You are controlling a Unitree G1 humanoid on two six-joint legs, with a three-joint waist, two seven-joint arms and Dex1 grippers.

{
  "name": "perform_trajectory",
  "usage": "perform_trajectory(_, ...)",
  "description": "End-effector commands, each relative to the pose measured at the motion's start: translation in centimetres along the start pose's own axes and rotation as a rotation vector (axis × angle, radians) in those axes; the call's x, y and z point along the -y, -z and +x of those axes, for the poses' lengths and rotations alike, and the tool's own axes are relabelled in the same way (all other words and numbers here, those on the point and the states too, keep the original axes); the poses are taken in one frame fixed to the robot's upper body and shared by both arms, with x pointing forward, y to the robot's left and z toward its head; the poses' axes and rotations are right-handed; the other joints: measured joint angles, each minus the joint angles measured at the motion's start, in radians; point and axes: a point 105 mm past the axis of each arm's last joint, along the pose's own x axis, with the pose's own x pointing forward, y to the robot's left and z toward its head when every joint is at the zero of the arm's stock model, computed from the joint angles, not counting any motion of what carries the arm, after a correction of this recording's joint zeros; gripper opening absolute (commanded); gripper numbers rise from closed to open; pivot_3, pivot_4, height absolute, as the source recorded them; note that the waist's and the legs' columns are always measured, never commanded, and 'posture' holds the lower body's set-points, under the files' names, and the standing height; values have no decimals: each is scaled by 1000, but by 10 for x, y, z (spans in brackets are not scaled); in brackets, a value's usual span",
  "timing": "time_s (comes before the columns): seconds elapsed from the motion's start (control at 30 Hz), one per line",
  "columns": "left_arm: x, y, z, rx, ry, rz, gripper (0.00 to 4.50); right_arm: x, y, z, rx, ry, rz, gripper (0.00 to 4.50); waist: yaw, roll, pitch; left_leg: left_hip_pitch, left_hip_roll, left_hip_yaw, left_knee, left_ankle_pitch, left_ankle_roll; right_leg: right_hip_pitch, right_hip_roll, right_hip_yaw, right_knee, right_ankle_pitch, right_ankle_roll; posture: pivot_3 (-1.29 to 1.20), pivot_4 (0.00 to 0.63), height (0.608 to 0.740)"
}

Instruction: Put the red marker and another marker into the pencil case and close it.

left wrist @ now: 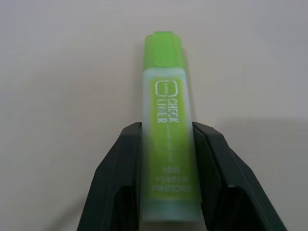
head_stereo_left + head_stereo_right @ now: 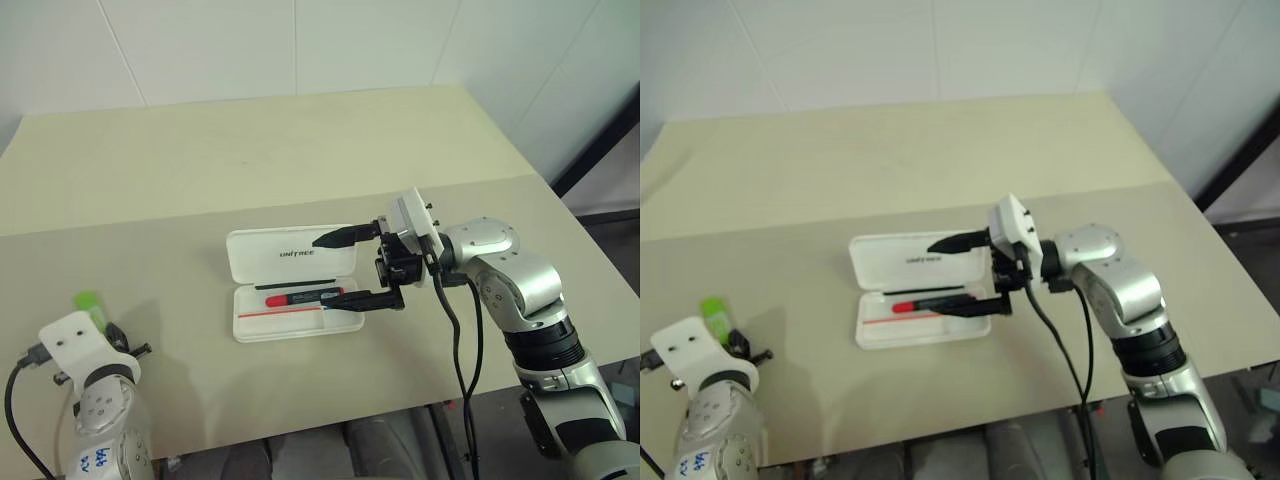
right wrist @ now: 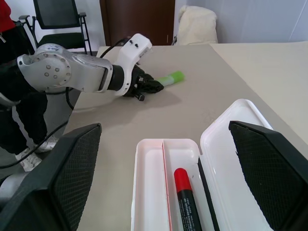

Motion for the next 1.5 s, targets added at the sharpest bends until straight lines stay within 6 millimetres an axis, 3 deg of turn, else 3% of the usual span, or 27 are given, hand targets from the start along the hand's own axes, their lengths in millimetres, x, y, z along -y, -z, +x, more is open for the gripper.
perform_trajectory(0.03, 31, -26, 0, 114, 263, 163, 1095, -1, -9, -5, 16, 21, -53, 4500, -4, 0, 0, -1, 0, -3, 0, 0, -1, 0, 2, 0, -4, 2, -1, 0, 150, 740)
perform_trajectory(0.17, 58, -52, -4, 169, 512, 190, 1095, 0, -8, -7, 11, 38, -58, 4500, -8, 0, 0, -2, 1, -3, -3, -2, -5, 4, 2, 0, -16, 8, -4, 0, 150, 740)
perform_trajectory(0.3, 72, -89, -13, 348, 636, 235, 1095, 1, -9, -8, 16, 63, -63, 4500, 2, 0, 0, -3, 0, -3, -5, -4, -7, -5, 2, 0, -2, 2, 2, 0, 150, 740)
perform_trajectory(0.47, 81, -102, -22, 400, 765, 222, 1095, 1, -11, -12, 15, 86, -62, 4500, 18, 0, 1, -1, 1, -4, -5, -7, -6, -9, 3, 0, 13, -1, 12, 0, 150, 740)
perform_trajectory(0.8, 87, -140, -51, 543, 1032, 293, 1095, -2, -12, -27, 37, 167, -14, 4500, 33, 0, 1, -1, 0, -4, -1, -7, -6, -8, 4, 0, 13, -6, 3, 0, 150, 740)
perform_trajectory(1.2, 114, -128, -86, 477, 1378, 406, 1095, -5, -5, -37, 30, 242, 14, 4500, 27, 1, 1, 0, 1, -4, -2, -7, -6, -8, 4, 0, 13, -10, -2, 0, 150, 740)
perform_trajectory(1.5, 120, -88, -95, 318, 1549, 650, 1095, -12, 2, -44, -22, 270, 10, 4500, 27, 1, 2, 0, 1, -5, -2, -7, -6, -8, 4, 0, 13, -11, -3, 0, 150, 740)
